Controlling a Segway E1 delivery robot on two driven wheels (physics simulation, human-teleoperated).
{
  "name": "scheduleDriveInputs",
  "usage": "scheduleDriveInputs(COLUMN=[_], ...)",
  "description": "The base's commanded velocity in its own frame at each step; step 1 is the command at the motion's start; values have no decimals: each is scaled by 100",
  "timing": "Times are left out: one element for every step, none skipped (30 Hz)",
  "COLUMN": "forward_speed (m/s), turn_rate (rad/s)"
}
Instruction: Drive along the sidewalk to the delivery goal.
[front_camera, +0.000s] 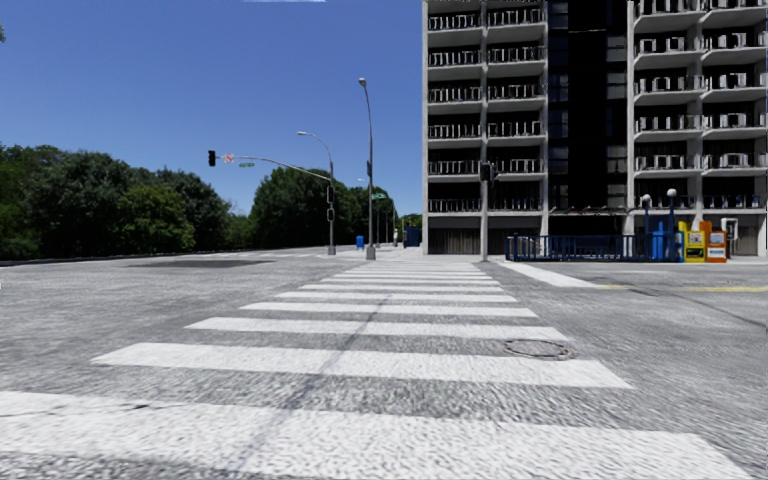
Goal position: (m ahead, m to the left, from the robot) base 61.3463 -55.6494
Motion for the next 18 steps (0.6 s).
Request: scheduleDriveInputs(forward_speed=[200,200,200,200,200,200,200,200,200,200,200,200,200,200,200,200,200,200], turn_rate=[17,14,0,0,0,0,0,0,0,0,0,0,0,0,0,0,0,0])
